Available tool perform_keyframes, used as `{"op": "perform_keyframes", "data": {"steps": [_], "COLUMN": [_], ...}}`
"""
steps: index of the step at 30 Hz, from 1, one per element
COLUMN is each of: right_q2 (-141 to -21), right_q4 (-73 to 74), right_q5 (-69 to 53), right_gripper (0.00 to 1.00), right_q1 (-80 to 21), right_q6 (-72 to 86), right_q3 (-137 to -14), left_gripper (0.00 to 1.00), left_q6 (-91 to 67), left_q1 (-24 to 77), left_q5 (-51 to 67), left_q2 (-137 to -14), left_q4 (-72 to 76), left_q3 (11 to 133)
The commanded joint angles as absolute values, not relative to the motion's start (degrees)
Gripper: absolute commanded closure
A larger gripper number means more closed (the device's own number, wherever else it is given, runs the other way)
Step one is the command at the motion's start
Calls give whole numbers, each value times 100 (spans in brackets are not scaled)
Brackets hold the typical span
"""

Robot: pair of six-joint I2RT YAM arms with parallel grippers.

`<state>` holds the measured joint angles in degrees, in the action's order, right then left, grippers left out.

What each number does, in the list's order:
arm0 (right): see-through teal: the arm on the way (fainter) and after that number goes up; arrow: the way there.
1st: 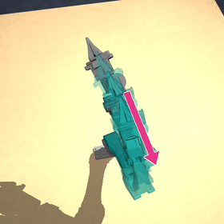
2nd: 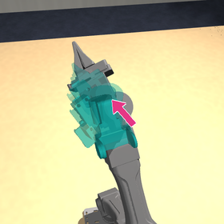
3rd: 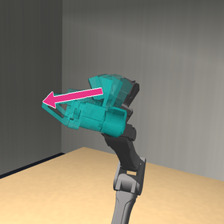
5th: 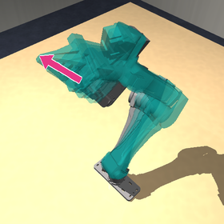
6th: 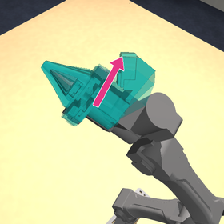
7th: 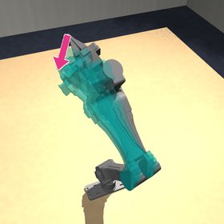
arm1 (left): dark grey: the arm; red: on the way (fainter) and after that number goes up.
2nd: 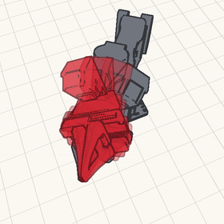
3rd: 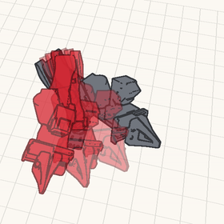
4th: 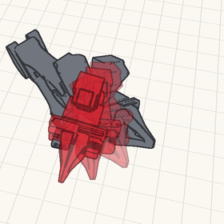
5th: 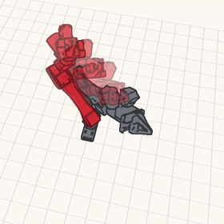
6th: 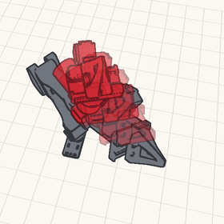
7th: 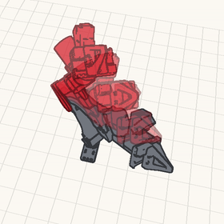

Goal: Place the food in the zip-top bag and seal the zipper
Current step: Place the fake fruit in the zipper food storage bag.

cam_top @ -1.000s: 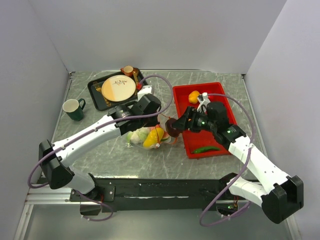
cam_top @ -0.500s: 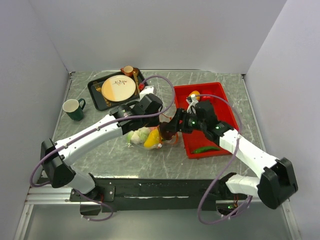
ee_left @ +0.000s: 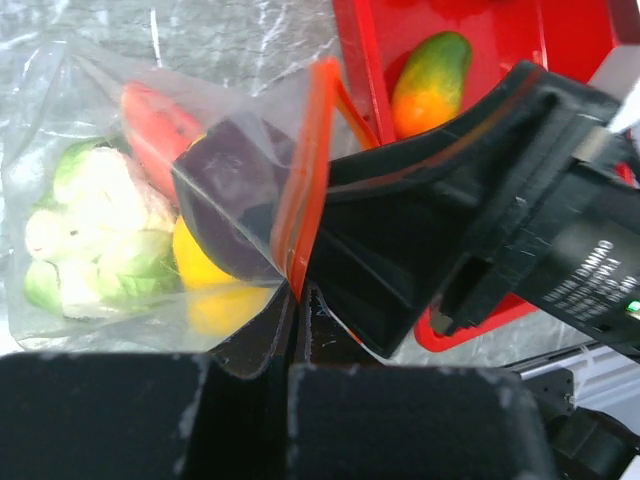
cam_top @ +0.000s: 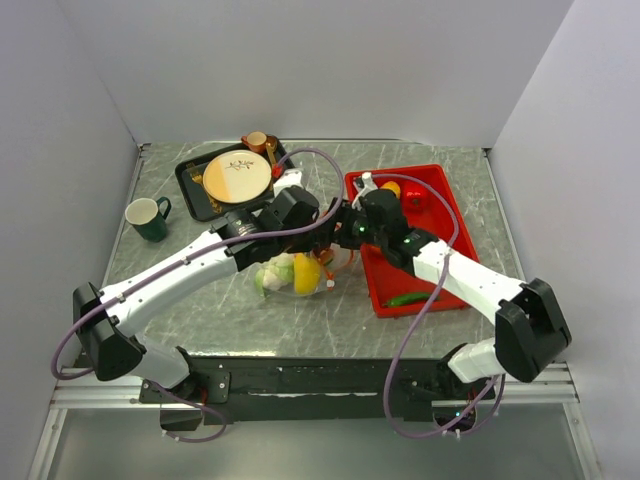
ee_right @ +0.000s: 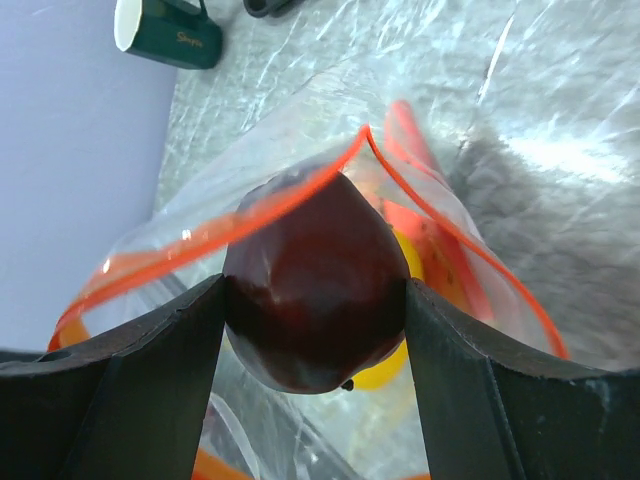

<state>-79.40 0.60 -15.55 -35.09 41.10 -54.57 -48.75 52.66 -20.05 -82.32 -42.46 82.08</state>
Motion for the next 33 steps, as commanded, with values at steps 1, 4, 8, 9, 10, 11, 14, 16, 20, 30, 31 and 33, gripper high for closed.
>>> {"op": "perform_keyframes", "data": {"steps": [1, 4, 8, 9, 10, 11, 14, 16, 20, 30, 31, 33], "right_q2": [-8173, -8323, -8218, -8192, -8165, -8122, -8034, -7972, -7753, -6566, -6513, -6469], "right_q4": [-702, -774, -852, -853, -844, -792, -598, -562, -449, 1255, 1422, 1827], "right_q5": [-1634, -1793, -1837, -1820, -1811, -1784, -1644, -1626, -1442, 841, 1148, 1458], "right_gripper": [64, 55, 38, 27, 24, 22, 11, 0, 0, 0, 0, 0], "right_q1": [-3700, -3709, -3718, -3718, -3718, -3726, -3727, -3709, -3709, -3516, -3368, -3122], "right_q6": [4570, 4632, 4518, 4509, 4483, 4456, 4360, 4324, 4281, 3885, 3902, 3999], "right_q3": [-5546, -5537, -5423, -5414, -5414, -5423, -5458, -5406, -5370, -5282, -5274, -5195], "left_gripper": [99, 99, 99, 99, 99, 99, 99, 99, 99, 99, 99, 99], "left_q6": [-4896, -4896, -4913, -4913, -4904, -4913, -4931, -4931, -4939, -4957, -4957, -4948], "left_q1": [5265, 5265, 5265, 5265, 5256, 5265, 5256, 5256, 5265, 5256, 5256, 5256], "left_q5": [-2135, -2206, -2320, -2329, -2347, -2373, -2399, -2417, -2452, -2479, -2470, -2417], "left_q2": [-8007, -7937, -7884, -7875, -7866, -7858, -7840, -7822, -7796, -7787, -7787, -7796], "left_q4": [-4043, -4052, -4095, -4104, -4113, -4122, -4131, -4148, -4166, -4192, -4175, -4131], "left_q3": [8262, 8262, 8262, 8262, 8262, 8262, 8279, 8297, 8306, 8253, 8227, 8209]}}
